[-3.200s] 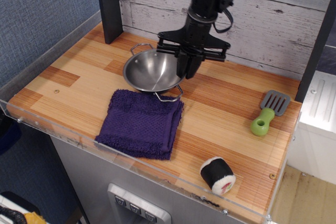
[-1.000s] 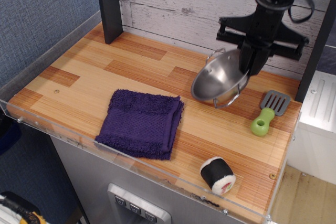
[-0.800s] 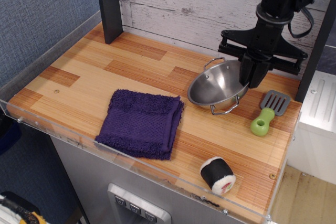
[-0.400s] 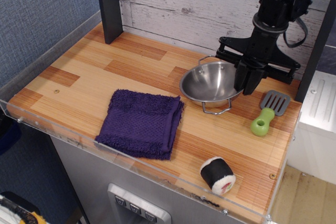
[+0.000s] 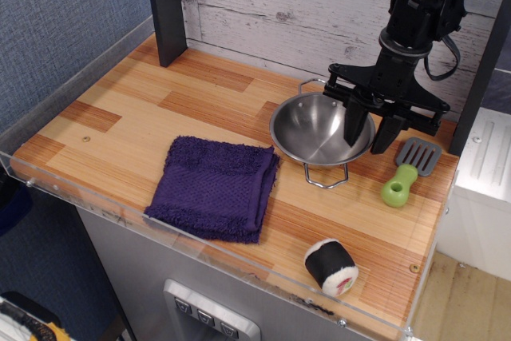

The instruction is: Move vessel on the right

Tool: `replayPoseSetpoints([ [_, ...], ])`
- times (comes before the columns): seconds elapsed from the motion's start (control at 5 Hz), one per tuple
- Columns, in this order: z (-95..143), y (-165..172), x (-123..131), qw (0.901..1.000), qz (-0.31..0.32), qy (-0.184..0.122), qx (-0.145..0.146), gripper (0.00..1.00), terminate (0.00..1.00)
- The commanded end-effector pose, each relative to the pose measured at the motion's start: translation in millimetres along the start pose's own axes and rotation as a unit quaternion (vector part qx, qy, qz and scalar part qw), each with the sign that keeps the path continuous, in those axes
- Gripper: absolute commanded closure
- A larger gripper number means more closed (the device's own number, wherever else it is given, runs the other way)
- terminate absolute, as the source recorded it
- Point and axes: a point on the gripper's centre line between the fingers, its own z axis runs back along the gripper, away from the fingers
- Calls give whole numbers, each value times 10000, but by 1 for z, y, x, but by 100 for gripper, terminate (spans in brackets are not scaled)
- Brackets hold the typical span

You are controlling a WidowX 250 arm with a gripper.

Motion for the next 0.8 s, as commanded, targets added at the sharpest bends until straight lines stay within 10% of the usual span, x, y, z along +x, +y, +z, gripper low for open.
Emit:
replayPoseSetpoints([
  [0.0, 23, 7, 4, 9993, 109, -359, -35, 0, 0],
  [0.6, 68, 10, 11, 9948, 298, -739, -632, 0, 0],
])
